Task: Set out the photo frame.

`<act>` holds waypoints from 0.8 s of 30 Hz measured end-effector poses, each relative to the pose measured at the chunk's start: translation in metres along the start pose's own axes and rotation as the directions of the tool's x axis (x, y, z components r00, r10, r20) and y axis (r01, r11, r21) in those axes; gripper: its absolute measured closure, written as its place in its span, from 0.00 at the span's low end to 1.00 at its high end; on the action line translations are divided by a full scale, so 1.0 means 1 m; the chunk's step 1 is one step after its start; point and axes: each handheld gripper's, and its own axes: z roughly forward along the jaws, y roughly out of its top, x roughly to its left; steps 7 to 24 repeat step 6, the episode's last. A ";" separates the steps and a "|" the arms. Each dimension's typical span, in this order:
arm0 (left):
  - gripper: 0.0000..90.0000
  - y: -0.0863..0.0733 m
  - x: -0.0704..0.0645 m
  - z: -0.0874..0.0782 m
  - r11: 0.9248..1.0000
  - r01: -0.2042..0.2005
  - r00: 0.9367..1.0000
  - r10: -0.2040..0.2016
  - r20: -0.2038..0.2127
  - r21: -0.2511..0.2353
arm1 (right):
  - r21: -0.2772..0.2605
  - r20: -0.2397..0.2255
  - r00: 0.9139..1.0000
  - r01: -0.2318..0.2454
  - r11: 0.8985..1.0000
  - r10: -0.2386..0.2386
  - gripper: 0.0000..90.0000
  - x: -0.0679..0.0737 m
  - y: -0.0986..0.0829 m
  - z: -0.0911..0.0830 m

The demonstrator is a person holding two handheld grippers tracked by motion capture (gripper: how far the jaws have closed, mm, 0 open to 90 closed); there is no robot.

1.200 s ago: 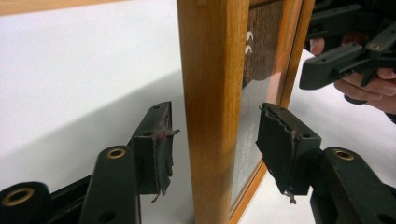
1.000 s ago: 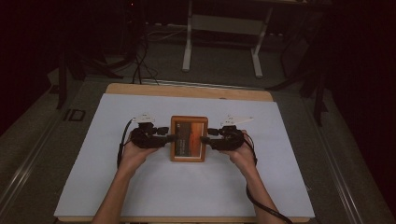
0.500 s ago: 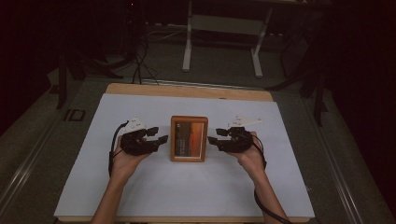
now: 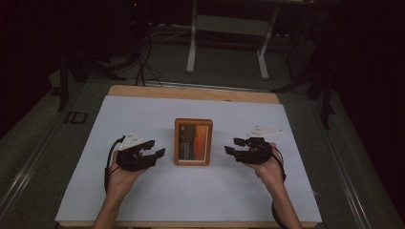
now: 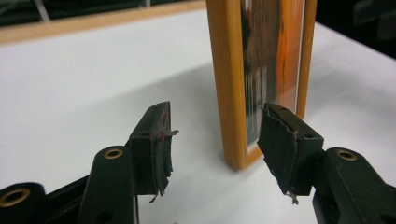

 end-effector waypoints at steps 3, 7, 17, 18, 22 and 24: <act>0.49 -0.012 -0.001 0.001 0.998 -0.013 0.999 0.015 -0.042 0.053 | 0.010 0.008 1.000 -0.029 1.000 0.029 0.49 -0.005 -0.013 -0.006; 0.49 -0.020 -0.001 0.004 0.992 -0.030 0.995 0.042 -0.090 0.124 | 0.065 0.049 0.999 -0.014 0.998 0.011 0.47 -0.011 -0.030 -0.009; 0.49 -0.020 -0.001 0.004 0.992 -0.030 0.995 0.042 -0.090 0.124 | 0.065 0.049 0.999 -0.014 0.998 0.011 0.47 -0.011 -0.030 -0.009; 0.49 -0.020 -0.001 0.004 0.992 -0.030 0.995 0.042 -0.090 0.124 | 0.065 0.049 0.999 -0.014 0.998 0.011 0.47 -0.011 -0.030 -0.009; 0.49 -0.020 -0.001 0.004 0.992 -0.030 0.995 0.042 -0.090 0.124 | 0.065 0.049 0.999 -0.014 0.998 0.011 0.47 -0.011 -0.030 -0.009; 0.49 -0.020 -0.001 0.004 0.992 -0.030 0.995 0.042 -0.090 0.124 | 0.065 0.049 0.999 -0.014 0.998 0.011 0.47 -0.011 -0.030 -0.009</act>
